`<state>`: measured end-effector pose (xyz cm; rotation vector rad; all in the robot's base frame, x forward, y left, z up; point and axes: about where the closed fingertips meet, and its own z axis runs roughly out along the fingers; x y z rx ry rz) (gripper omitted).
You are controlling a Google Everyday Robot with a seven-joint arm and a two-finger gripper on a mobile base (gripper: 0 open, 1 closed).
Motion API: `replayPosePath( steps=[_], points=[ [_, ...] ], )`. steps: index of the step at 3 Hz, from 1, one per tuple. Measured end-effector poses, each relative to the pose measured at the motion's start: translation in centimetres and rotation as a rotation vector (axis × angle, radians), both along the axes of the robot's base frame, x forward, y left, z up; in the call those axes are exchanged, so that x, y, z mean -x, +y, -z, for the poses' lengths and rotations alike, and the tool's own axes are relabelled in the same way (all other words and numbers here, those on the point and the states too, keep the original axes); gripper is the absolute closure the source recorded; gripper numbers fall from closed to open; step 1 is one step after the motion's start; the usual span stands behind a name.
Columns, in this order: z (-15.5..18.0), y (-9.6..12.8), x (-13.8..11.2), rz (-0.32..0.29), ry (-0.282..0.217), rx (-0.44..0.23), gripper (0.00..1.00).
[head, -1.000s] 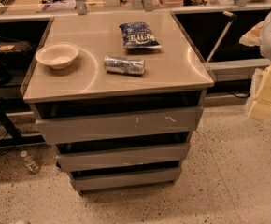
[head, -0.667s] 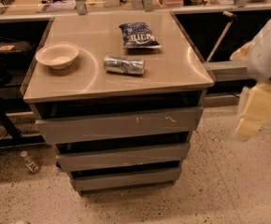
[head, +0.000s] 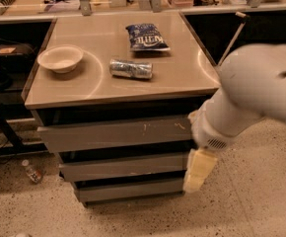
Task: Open bottom drawer
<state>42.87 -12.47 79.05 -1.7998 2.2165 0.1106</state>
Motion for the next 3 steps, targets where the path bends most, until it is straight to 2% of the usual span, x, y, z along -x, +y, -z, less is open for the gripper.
replayPosePath(
  steps=[1,2,3],
  points=[
    [10.4,2.3,0.8,-0.03,0.116,-0.004,0.0],
    [10.4,2.3,0.8,-0.03,0.116,-0.004,0.0],
    [16.0,3.4,1.7,-0.021,0.198,-0.036,0.0]
  ],
)
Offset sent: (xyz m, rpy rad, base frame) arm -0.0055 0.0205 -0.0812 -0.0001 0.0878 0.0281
